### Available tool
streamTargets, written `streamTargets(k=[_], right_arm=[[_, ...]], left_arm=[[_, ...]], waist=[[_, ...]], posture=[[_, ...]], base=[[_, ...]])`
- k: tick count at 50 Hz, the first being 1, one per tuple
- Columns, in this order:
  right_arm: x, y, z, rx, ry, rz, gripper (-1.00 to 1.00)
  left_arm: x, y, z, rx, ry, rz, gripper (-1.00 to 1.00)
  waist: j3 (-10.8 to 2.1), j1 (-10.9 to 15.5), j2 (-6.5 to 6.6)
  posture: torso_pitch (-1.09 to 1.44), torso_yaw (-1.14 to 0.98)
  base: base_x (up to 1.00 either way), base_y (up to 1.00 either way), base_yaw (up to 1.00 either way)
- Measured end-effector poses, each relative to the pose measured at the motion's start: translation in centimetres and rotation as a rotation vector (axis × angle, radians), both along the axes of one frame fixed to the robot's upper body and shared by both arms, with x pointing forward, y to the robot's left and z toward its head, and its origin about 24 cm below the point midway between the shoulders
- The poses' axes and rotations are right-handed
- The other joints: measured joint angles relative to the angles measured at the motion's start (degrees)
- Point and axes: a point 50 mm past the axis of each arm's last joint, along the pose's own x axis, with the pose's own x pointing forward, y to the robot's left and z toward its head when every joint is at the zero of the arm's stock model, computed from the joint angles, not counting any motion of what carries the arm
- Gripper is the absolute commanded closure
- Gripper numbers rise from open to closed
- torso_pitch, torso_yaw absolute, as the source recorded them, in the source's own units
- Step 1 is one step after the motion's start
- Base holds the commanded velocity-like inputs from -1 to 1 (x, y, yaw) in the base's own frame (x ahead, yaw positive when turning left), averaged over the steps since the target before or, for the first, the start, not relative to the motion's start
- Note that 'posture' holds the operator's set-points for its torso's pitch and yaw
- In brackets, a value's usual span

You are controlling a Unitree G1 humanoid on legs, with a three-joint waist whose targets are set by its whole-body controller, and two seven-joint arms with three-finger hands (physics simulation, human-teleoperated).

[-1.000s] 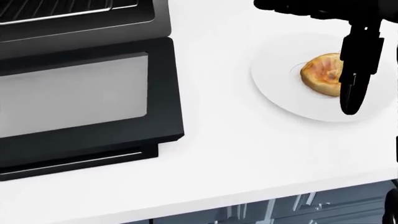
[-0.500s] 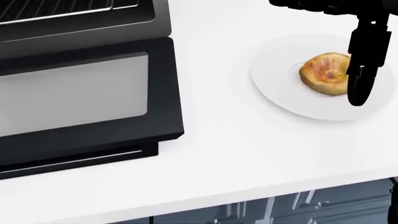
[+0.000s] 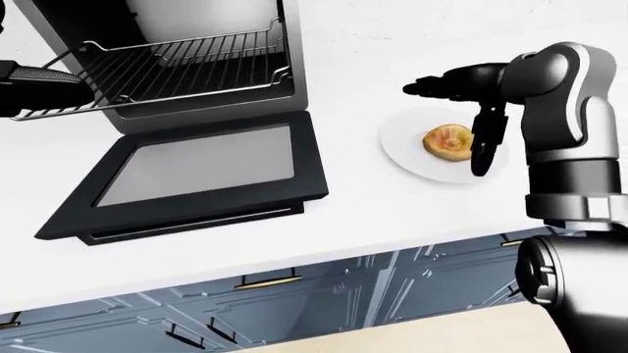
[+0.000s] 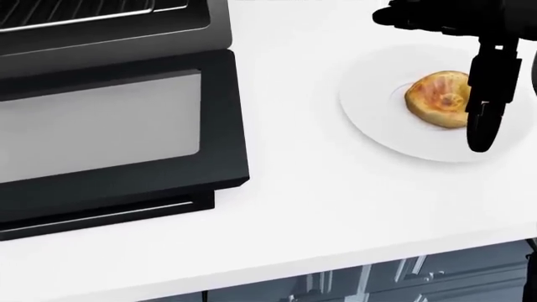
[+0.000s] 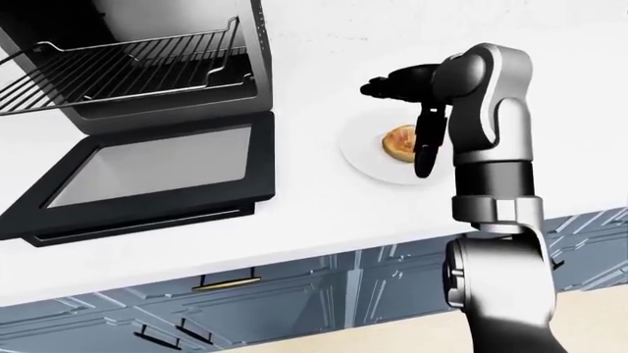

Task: Place the bread on the top rack of the toaster oven.

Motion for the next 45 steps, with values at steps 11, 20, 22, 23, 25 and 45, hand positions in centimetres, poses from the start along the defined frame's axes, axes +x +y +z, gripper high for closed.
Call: streamTargets(k=[11, 20, 22, 23, 25, 45], right_arm=[[0.3, -0.5, -1.3, -0.010, 0.025, -0.022, -1.00], [0.3, -0.7, -0.9, -0.024, 0.012, -0.027, -1.00], [0.4, -0.7, -0.7, -0.022, 0.007, -0.028, -1.00], [0.4, -0.7, -0.6, -0.022, 0.006, -0.028, -1.00], [0.5, -0.7, -0.7, -0.019, 0.003, -0.030, -1.00], [1.9, -0.5, -1.0, -0.008, -0.004, -0.073, -0.89]], left_arm=[[0.1, 0.0, -0.1, 0.000, 0.000, 0.001, -1.00], [0.1, -0.1, -0.1, 0.000, 0.003, -0.003, -1.00], [0.1, -0.1, -0.1, 0.000, 0.004, -0.003, -1.00], [0.1, -0.2, -0.1, 0.000, 0.004, -0.003, -1.00], [0.0, -0.2, -0.1, 0.001, 0.004, -0.003, -1.00], [0.2, -0.1, -0.2, 0.002, 0.008, -0.004, -1.00]], waist=[[-0.04, 0.09, -0.11], [-0.02, 0.08, -0.08], [-0.03, 0.05, -0.10], [-0.06, 0.03, -0.11], [-0.12, 0.02, -0.16], [-0.08, 0.13, 0.06]], posture=[[0.00, 0.00], [0.00, 0.00], [0.00, 0.00], [0.00, 0.00], [0.00, 0.00], [0.00, 0.00]], base=[[0.00, 0.00, 0.00], [0.00, 0.00, 0.00], [0.00, 0.00, 0.00], [0.00, 0.00, 0.00], [0.00, 0.00, 0.00], [0.00, 0.00, 0.00]])
